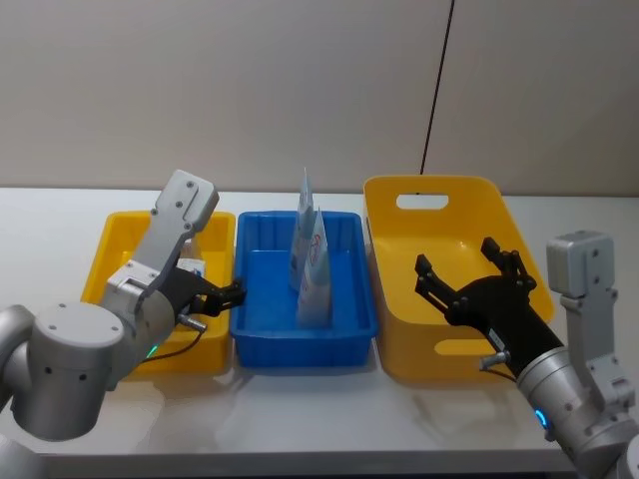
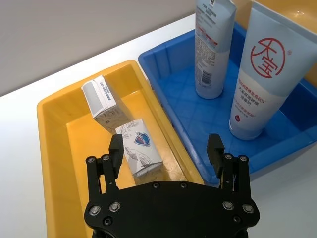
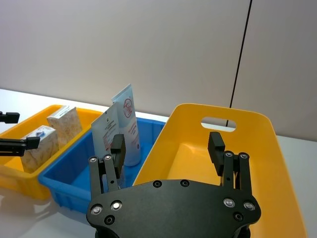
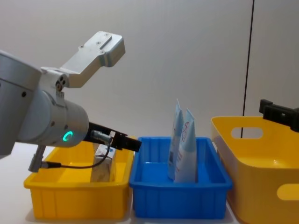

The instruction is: Bimanual collaborative sorting of washing and personal care products

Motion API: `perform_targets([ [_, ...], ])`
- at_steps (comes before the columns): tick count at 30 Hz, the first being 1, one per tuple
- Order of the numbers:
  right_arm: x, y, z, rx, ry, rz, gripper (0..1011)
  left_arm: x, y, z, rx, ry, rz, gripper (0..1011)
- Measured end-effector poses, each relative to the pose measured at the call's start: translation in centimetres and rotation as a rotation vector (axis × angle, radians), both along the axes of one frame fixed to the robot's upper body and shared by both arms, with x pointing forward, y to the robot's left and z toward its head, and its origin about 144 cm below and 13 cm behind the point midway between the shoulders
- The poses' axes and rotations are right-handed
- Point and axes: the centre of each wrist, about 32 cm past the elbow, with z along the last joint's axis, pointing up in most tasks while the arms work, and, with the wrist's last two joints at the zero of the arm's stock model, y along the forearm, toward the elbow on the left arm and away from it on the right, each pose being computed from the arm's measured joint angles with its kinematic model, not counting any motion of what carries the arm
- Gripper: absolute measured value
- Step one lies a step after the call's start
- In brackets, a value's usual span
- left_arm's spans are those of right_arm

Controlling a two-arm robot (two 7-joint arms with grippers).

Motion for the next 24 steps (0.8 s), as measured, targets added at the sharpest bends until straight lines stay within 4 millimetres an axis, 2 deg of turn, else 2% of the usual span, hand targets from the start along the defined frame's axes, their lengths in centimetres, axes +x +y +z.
perform_targets([
  [24,0.00,0.00,0.00,0.000,0.000,0.000,1002,0.82,-0.41,-0.89,-0.008,0.036,0.067,1001],
])
